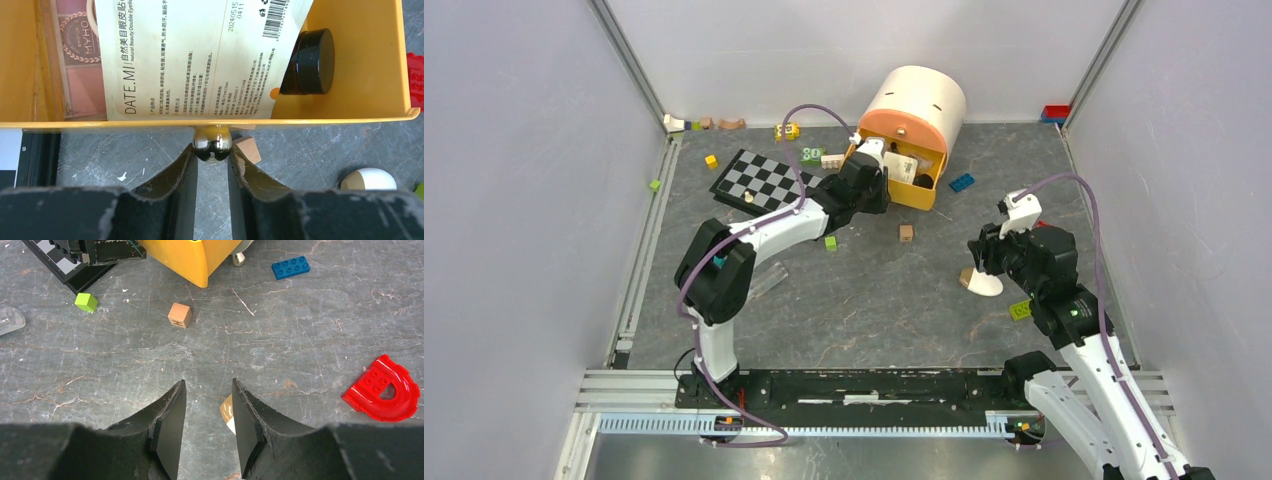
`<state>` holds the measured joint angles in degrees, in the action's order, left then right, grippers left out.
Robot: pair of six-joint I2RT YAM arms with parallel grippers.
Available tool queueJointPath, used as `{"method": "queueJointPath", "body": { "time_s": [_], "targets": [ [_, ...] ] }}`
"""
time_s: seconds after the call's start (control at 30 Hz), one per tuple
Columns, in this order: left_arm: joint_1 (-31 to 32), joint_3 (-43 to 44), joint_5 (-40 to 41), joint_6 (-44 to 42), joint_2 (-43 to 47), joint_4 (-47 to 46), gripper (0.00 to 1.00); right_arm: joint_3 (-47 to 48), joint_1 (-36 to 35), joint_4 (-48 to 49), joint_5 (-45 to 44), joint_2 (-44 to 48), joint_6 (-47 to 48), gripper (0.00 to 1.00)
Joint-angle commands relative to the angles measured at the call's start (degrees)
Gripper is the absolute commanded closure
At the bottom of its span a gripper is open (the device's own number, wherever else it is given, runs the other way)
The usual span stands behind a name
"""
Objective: Organize the makeup
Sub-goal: Close the drawer in the storage box.
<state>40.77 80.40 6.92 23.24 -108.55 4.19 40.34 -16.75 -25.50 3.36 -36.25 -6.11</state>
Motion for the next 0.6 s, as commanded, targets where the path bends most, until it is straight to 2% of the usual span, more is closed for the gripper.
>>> {"method": "queueJointPath", "body": {
  "time_s": [0.0,0.3,0.43,0.57],
  "targets": [
    [-0.21,3.88,0.39,-2.69,-0.88,-6.19,0.74,-0.19,0.18,-0.38,-1.45,0.64,0.92,0.55],
    [-0.51,10.54,3.71,-4.65,-4.79,-6.25,0.79,0.2,0.17,-0.72,-2.59,0.17,2.08,0.56],
    [-0.65,18.47,5.75,-6.37,-9.14,-2.37,0.8,1.93,0.14,-0.96,0.8,-2.33,2.98,0.56],
    [-1.21,21.9,6.34,-6.19,-12.55,-4.0,0.8,2.07,0.14,-1.05,0.47,-2.77,3.13,0.56]
  ]
}}
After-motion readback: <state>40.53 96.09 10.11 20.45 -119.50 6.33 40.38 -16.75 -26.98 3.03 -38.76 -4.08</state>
